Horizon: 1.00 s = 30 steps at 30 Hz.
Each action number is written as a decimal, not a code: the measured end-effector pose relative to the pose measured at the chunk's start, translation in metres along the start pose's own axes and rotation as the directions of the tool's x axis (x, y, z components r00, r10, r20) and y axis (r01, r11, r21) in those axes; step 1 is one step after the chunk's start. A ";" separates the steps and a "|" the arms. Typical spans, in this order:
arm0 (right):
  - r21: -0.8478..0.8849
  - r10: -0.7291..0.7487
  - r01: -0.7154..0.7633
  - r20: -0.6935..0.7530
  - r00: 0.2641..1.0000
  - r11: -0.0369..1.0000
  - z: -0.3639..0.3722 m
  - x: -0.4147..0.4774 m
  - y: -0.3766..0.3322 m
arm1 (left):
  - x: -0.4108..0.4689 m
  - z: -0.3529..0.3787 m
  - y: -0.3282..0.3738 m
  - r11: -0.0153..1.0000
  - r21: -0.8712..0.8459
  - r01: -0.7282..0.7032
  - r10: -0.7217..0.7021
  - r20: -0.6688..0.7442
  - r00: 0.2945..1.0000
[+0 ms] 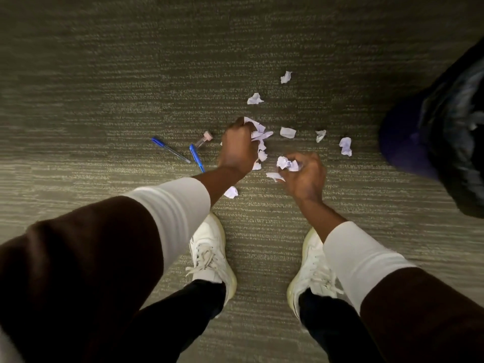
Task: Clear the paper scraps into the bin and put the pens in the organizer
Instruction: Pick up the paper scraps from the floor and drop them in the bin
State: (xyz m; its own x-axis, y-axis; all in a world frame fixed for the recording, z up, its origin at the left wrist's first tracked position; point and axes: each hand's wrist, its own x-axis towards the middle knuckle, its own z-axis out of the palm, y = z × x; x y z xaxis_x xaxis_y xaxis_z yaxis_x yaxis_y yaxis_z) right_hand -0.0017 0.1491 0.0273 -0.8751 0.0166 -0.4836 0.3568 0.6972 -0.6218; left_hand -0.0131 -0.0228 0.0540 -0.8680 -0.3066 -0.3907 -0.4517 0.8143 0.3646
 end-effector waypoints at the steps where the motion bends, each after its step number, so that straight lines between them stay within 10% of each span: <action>1: 0.002 -0.009 0.009 -0.005 1.000 1.000 -0.018 -0.008 -0.005 | -0.008 -0.009 0.013 1.000 -0.022 0.002 -0.002 -0.006 1.000; 17: 0.014 -0.002 0.009 -0.441 0.898 1.000 -0.300 -0.067 -0.059 | -0.084 -0.108 0.278 0.871 -0.450 -0.197 0.158 -0.122 0.980; 23: 0.127 0.265 -0.232 -0.466 0.845 0.964 -0.352 -0.029 -0.016 | -0.085 -0.089 0.337 0.878 -0.439 -0.193 0.211 -0.009 0.978; 30: -0.007 0.241 -0.264 -0.387 0.890 0.964 -0.366 -0.012 -0.005 | -0.093 -0.074 0.351 0.898 -0.382 -0.219 0.318 0.218 0.923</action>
State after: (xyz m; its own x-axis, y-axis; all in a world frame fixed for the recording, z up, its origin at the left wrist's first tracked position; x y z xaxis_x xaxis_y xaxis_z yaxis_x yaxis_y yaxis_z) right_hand -0.1122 0.4083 0.2618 -0.8195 0.4599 -0.3419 0.5728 0.6733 -0.4675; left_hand -0.1068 0.2552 0.2810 -0.8994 0.0832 -0.4291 -0.2945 0.6100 0.7357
